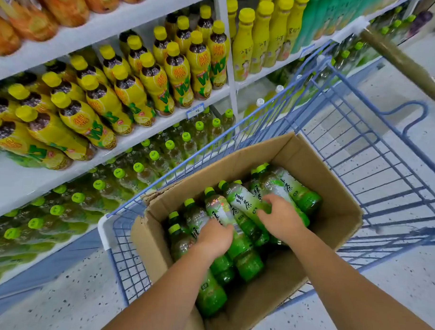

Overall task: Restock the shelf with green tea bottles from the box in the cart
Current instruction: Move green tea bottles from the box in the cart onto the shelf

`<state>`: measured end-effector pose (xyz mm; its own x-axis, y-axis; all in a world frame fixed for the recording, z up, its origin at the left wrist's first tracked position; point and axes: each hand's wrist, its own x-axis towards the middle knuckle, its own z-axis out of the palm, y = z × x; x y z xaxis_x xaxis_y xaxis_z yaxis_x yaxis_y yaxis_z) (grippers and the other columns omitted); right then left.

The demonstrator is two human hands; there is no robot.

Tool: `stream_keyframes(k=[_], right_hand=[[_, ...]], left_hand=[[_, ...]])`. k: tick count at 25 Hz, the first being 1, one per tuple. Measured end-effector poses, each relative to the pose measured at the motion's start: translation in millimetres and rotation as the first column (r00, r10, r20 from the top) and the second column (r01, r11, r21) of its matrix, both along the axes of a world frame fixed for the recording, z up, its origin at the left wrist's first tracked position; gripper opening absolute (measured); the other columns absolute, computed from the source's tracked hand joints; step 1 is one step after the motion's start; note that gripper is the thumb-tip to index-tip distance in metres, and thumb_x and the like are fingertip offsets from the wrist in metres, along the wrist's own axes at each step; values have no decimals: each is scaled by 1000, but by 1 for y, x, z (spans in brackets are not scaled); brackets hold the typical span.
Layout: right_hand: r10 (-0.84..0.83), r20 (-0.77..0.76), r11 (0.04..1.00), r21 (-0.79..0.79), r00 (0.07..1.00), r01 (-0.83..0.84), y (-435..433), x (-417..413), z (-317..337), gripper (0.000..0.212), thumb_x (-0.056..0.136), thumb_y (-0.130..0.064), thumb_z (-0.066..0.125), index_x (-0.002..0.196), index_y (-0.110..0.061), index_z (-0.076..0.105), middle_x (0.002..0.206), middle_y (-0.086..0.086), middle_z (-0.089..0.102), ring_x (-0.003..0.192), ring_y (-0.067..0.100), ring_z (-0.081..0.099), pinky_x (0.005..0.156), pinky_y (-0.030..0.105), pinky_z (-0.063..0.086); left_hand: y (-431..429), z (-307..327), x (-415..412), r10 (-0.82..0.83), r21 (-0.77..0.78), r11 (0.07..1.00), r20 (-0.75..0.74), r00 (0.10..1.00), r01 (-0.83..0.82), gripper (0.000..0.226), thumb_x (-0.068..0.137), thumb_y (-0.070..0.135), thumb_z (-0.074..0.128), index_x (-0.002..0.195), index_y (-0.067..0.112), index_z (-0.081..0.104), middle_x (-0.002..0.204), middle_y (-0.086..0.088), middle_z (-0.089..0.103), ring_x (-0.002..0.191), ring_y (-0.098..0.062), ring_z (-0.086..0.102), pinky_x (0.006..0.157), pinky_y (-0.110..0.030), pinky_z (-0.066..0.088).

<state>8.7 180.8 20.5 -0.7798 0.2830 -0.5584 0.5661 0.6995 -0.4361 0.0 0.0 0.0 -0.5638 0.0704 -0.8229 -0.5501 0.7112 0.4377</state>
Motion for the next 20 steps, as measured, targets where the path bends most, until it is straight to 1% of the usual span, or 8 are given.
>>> stream_keyframes(k=[3,6,9,12,14,16,19,20], right_hand=[[110,135,993,21,985,-113,3,-20,-22,62,88,-36,65,143,-16,45,126,8,62,109,26,62,90,34,51],[80,237,995,-78,968,-63,6,-34,-30,69,82,-34,72,142,-16,44,119,7,60,94,22,63,78,31,50],[117,360,992,-79,925,-95,13,-31,-24,87,77,-33,77,149,-8,35,143,12,48,119,28,54,93,35,49],[-54,424,976,-169,904,138,17,-12,-14,89,77,-28,78,148,-1,31,145,16,42,125,31,47,92,37,45],[-189,405,926,-229,894,300,17,5,-9,83,78,-25,77,144,-1,34,132,15,45,111,27,47,86,35,43],[-298,369,865,-286,880,413,15,22,-4,68,79,-22,76,134,-1,41,114,10,48,99,23,49,81,34,44],[-414,306,772,-380,857,509,3,48,6,45,79,-17,73,118,0,59,101,8,68,91,24,67,78,39,58],[-442,280,751,-405,852,522,-2,55,11,36,79,-16,72,113,-6,65,98,8,72,90,25,69,80,42,60]], left_hand=[[20,-25,-1,136,-62,989,-7,991,-136,26,99,29,52,108,5,54,80,-3,55,62,-14,51,47,-27,33],[33,-36,-4,211,-83,974,-12,977,-211,55,96,31,61,133,-4,40,113,-15,65,87,-24,68,50,-25,40],[34,-31,-10,264,-76,962,19,964,-262,50,84,28,75,119,0,52,111,-14,65,93,-27,67,57,-28,46],[33,-18,-13,345,-10,938,126,930,-346,54,69,24,86,110,3,58,105,-11,66,93,-27,67,74,-33,58],[33,-11,-9,376,28,922,168,911,-385,63,63,21,88,114,1,57,107,-14,68,94,-30,69,83,-43,60],[30,-8,-1,351,42,931,159,923,-362,69,57,22,85,117,3,57,108,-15,68,93,-32,69,83,-46,61],[15,13,15,334,85,935,111,936,-344,48,63,19,83,105,6,62,101,-14,70,89,-30,69,81,-44,60],[9,21,19,337,103,933,80,938,-344,46,62,20,83,102,8,63,98,-14,71,86,-28,70,79,-43,61]])
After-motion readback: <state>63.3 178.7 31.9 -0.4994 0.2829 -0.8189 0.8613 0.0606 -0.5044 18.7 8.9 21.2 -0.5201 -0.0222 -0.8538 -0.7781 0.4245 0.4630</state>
